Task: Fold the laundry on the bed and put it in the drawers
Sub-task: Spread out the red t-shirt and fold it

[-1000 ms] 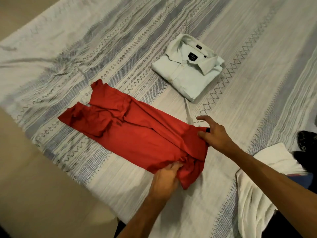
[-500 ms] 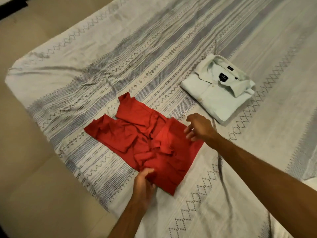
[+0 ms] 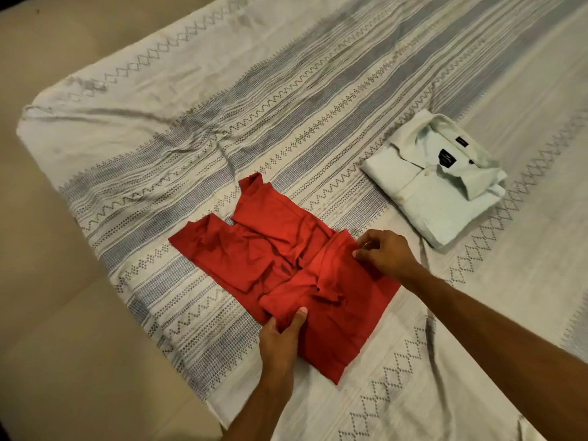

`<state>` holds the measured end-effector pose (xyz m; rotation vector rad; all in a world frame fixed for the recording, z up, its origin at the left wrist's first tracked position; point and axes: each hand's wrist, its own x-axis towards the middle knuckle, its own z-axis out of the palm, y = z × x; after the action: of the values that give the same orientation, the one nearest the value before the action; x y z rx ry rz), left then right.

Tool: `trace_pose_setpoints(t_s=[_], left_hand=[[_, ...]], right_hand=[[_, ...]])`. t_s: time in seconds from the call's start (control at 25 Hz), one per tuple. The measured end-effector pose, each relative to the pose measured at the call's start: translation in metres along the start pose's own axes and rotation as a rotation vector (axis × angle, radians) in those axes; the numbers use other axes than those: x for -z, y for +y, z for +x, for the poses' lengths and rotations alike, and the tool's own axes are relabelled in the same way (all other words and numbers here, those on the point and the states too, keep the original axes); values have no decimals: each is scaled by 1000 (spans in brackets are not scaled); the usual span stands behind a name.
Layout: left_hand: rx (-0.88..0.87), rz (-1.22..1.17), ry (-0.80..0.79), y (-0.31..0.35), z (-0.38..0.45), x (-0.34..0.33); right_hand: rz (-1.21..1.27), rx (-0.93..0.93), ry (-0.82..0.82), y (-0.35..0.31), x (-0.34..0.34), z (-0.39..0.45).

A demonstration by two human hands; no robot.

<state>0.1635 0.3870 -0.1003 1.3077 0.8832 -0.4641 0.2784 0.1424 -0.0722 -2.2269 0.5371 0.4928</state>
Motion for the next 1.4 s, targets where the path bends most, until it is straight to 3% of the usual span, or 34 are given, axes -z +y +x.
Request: trace_pose_setpoints(t_s=[0.24,0.4,0.6,0.8,0.96,1.04,1.08,1.12,1.2,1.28,1.4], left_hand=[[-53,-111,-87,15,-13,17],[-118,-50,-67,19,-6,33],[-250,152,-138,17,8,46],[-229,149,-232,25,8,50],[-117,142,-37,19,2,51],[-319,347,175,12,-9,54],[-510,472,240,7,-15,58],[-723,619,221,-1,-18,62],[-1056,986,-64,-14,-20,67],[-1148,1352,-312,-26,-16,67],[-1026,1543,-367,-44,-12,55]], right_hand=[[164,27,152,-17,2,-8],[327,110,53,-26,-5,-11],[-34,29,58,-18,-33,1],[-58,95,130,-18,-32,1],[-369,-118,203,-1,-35,-14],[-393,-191,227,11,-34,-26],[-353,-190,216,19,-32,-30],[-270,-188,194,24,-28,-33],[-122,-217,134,31,-17,-35],[-108,-235,70,33,-8,-34],[79,-263,34,29,2,-36]])
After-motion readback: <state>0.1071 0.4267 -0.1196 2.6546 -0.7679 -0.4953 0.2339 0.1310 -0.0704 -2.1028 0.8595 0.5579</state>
